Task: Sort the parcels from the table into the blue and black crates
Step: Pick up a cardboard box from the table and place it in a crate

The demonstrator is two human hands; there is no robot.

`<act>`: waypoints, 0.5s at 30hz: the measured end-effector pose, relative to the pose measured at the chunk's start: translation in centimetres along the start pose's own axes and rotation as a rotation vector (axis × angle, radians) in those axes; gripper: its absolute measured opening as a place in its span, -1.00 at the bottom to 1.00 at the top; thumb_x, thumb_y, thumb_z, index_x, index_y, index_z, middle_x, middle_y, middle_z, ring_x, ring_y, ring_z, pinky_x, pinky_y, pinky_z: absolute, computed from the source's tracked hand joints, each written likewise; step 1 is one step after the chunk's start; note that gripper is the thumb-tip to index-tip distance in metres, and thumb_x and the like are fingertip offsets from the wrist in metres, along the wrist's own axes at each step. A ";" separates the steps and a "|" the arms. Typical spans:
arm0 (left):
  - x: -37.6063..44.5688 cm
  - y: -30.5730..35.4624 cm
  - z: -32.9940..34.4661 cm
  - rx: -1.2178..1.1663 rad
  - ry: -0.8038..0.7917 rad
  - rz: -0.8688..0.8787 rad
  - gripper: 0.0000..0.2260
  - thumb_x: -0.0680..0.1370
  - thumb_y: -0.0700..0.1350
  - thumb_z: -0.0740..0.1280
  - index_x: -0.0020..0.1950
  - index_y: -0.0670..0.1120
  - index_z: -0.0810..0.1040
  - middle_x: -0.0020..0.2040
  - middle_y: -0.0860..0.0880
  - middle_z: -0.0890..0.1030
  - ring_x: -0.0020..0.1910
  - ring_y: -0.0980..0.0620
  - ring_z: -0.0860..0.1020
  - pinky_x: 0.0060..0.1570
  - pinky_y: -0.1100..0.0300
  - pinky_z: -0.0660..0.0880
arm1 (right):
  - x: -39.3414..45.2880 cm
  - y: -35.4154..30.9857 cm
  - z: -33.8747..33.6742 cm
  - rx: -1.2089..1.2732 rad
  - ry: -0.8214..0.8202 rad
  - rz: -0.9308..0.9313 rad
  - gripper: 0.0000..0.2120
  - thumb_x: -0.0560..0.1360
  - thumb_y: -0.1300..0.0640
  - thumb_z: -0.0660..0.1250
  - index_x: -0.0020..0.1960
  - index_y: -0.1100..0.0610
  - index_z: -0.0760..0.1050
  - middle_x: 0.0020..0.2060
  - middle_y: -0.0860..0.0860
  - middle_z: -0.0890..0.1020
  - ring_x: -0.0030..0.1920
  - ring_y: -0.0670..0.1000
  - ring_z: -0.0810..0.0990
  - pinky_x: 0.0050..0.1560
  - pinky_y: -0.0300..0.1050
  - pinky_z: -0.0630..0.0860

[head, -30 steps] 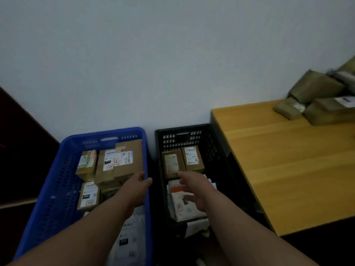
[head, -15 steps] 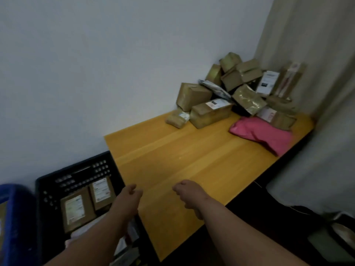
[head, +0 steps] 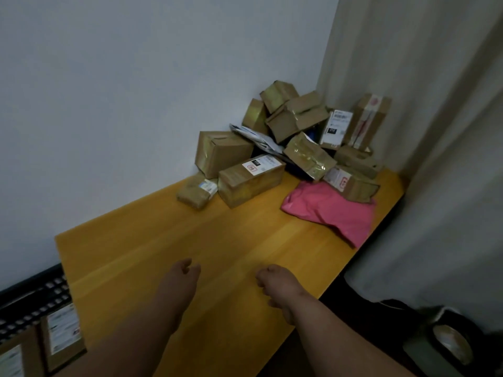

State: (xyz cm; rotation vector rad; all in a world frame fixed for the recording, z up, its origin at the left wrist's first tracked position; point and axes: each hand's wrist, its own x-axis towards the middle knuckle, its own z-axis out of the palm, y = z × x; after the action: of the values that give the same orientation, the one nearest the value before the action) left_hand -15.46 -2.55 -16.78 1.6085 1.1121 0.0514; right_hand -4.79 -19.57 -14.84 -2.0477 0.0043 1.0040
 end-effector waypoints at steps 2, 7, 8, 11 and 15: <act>1.4 1.4 0.9 -0.004 -0.003 0.006 -0.58 0.65 0.01 0.19 0.48 -0.07 0.32 0.43 -0.16 0.38 0.32 -0.19 0.41 0.25 -0.07 0.41 | 1.4 -1.0 -1.4 0.000 0.038 -0.022 -0.87 0.57 0.08 0.21 -0.09 0.12 0.42 -0.14 0.04 0.46 -0.21 0.02 0.40 -0.15 -0.06 0.36; 4.4 4.9 3.6 0.005 -0.021 -0.004 -0.58 0.64 0.04 0.19 0.48 -0.05 0.32 0.42 -0.14 0.39 0.26 -0.18 0.45 0.20 -0.05 0.43 | 4.9 -2.9 -5.0 0.051 0.100 -0.045 -0.83 0.55 0.10 0.22 0.00 0.17 0.52 -0.12 0.05 0.52 -0.13 0.04 0.48 -0.10 -0.05 0.41; 4.9 5.5 4.2 0.003 -0.022 -0.004 -0.59 0.65 0.04 0.18 0.48 -0.04 0.32 0.42 -0.14 0.39 0.26 -0.18 0.45 0.21 -0.06 0.43 | 5.7 -3.0 -5.8 0.058 0.113 -0.052 -0.84 0.55 0.11 0.23 0.00 0.18 0.51 -0.12 0.06 0.52 -0.13 0.05 0.48 -0.10 -0.05 0.39; 6.5 7.3 6.4 -0.018 -0.017 -0.012 -0.59 0.65 0.05 0.18 0.48 -0.04 0.32 0.42 -0.13 0.38 0.28 -0.18 0.44 0.25 -0.10 0.43 | 9.1 -3.6 -9.2 0.040 0.200 -0.088 -0.84 0.54 0.15 0.23 0.00 0.20 0.53 -0.12 0.07 0.54 -0.12 0.06 0.48 -0.07 -0.08 0.40; 8.5 9.6 10.2 -0.004 0.038 -0.025 -0.58 0.64 0.07 0.17 0.48 -0.03 0.32 0.42 -0.12 0.39 0.27 -0.16 0.44 0.19 -0.05 0.44 | 14.3 -4.9 -15.4 0.012 0.352 -0.184 -0.85 0.58 0.13 0.21 -0.06 0.13 0.53 -0.08 0.08 0.57 -0.08 0.09 0.53 -0.07 -0.16 0.40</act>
State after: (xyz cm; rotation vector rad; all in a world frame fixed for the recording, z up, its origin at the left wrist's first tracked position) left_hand 0.86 -3.80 -17.30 1.5956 1.1605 0.0678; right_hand 16.58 -22.09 -15.74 -2.1445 0.0064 0.5222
